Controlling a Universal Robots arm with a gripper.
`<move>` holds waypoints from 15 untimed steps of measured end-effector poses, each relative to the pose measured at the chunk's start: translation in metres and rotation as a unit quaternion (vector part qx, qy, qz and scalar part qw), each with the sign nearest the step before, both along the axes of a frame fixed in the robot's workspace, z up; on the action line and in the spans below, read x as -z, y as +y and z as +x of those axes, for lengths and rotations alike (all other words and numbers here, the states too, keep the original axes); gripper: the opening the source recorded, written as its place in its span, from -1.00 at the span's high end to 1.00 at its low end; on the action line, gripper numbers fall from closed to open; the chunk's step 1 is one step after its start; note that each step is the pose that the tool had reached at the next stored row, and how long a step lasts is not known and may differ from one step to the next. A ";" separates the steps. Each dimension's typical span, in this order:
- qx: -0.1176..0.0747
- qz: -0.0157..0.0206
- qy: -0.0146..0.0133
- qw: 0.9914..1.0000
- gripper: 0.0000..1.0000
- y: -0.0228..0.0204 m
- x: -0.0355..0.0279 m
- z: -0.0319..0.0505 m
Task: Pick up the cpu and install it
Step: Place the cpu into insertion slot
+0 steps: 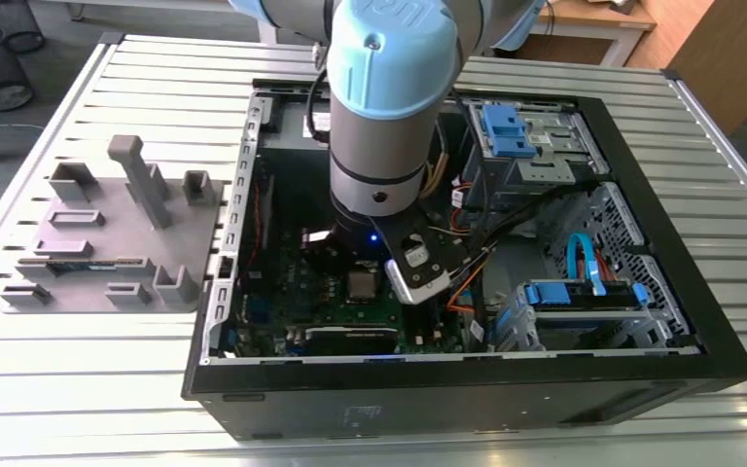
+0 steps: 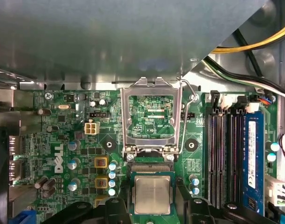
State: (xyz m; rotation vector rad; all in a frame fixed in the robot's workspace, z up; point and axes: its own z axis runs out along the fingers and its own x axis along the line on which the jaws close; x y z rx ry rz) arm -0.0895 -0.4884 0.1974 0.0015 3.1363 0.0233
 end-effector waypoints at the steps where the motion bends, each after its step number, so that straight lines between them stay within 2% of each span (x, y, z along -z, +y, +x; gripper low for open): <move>1: 0.000 0.003 0.000 1.000 0.06 0.0001 0.0001 0.0001; 3: 0.000 0.008 0.000 1.000 0.06 0.0001 0.0003 0.0000; 9: 0.000 0.008 0.000 1.000 0.06 0.0000 0.0042 0.0000; 15: 0.000 0.008 0.000 1.000 0.06 0.0001 0.0053 0.0000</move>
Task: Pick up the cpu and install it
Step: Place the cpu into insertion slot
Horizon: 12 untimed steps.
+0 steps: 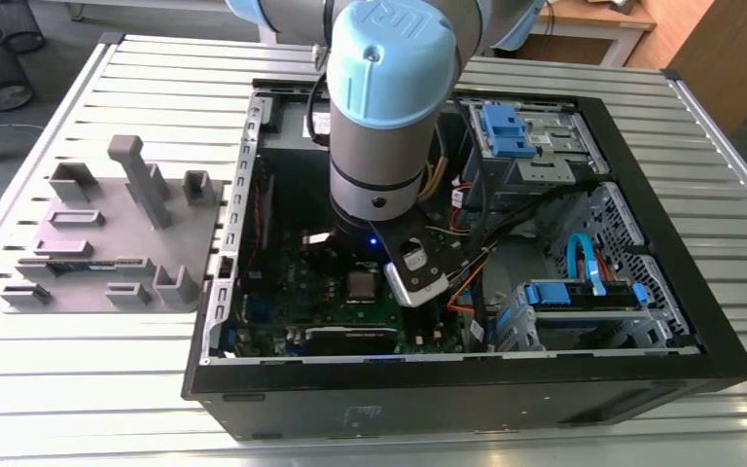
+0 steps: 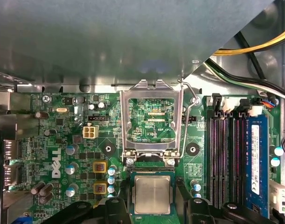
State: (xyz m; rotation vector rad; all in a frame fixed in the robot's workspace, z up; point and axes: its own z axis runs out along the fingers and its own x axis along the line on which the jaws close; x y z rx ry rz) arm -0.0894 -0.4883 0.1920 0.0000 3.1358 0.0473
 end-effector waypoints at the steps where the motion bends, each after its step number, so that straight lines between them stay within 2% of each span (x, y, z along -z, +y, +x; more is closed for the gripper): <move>1: 0.000 0.000 0.000 1.000 0.06 0.0000 0.0000 -0.0001; 12: 0.000 0.000 0.000 1.000 0.06 -0.0015 0.0012 -0.0011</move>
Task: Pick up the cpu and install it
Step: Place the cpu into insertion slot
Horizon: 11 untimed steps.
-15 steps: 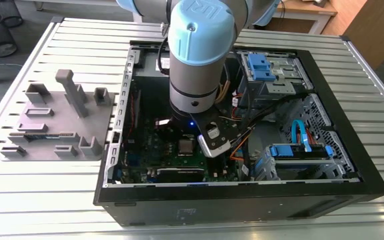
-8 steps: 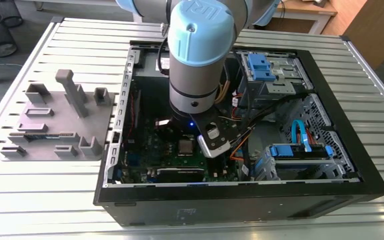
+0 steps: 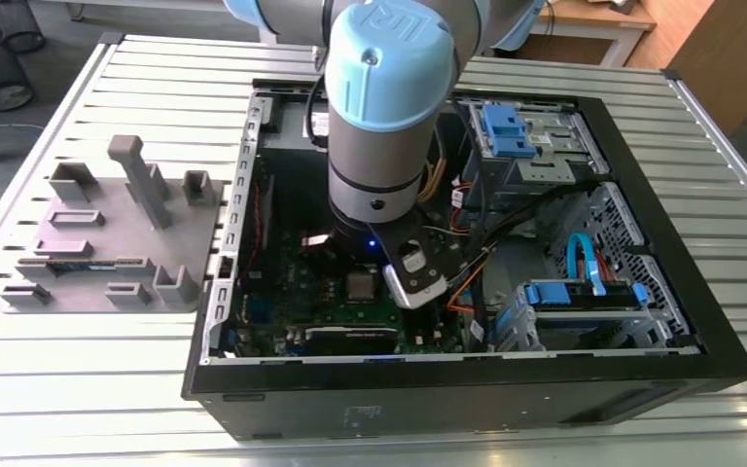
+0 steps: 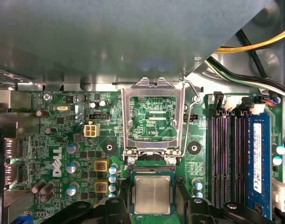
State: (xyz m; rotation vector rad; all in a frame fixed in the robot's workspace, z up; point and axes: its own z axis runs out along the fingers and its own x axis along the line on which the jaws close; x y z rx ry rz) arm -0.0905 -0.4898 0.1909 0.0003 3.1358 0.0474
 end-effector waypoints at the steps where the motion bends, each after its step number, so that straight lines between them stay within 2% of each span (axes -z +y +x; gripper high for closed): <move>1: 0.000 0.000 0.000 1.000 0.06 -0.0001 0.0004 0.0000; 11: 0.000 0.000 0.000 1.000 0.06 -0.0001 0.0032 -0.0001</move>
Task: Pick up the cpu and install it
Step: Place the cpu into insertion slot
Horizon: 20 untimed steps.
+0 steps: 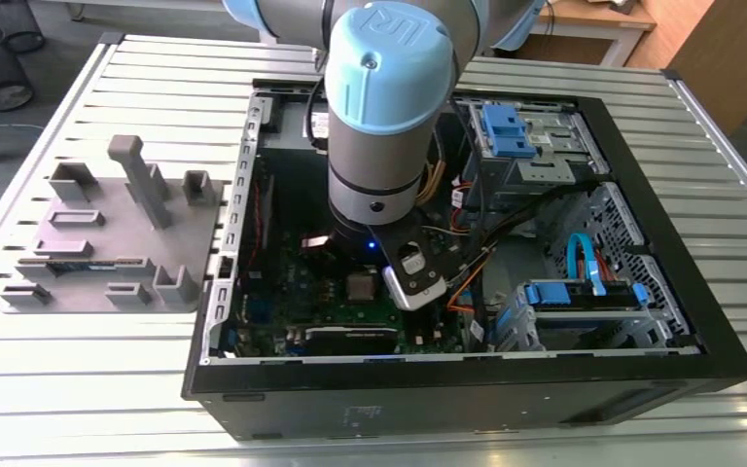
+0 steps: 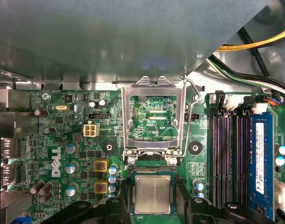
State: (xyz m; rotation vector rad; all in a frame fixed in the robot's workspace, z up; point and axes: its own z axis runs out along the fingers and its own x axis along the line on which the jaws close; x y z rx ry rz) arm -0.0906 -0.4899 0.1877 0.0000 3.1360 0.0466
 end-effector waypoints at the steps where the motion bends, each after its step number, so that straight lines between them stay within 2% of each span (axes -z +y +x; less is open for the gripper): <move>1: 0.000 0.000 0.000 1.000 0.06 0.0000 0.0000 0.0000; 13: 0.000 0.000 0.000 1.000 0.06 0.0001 0.0003 0.0001; 15: 0.000 0.000 0.000 1.000 0.04 0.0001 0.0005 0.0001; 16: 0.000 0.000 0.000 1.000 -0.08 0.0001 0.0005 0.0001; 20: 0.000 0.000 0.000 1.000 -0.08 0.0000 0.0003 0.0000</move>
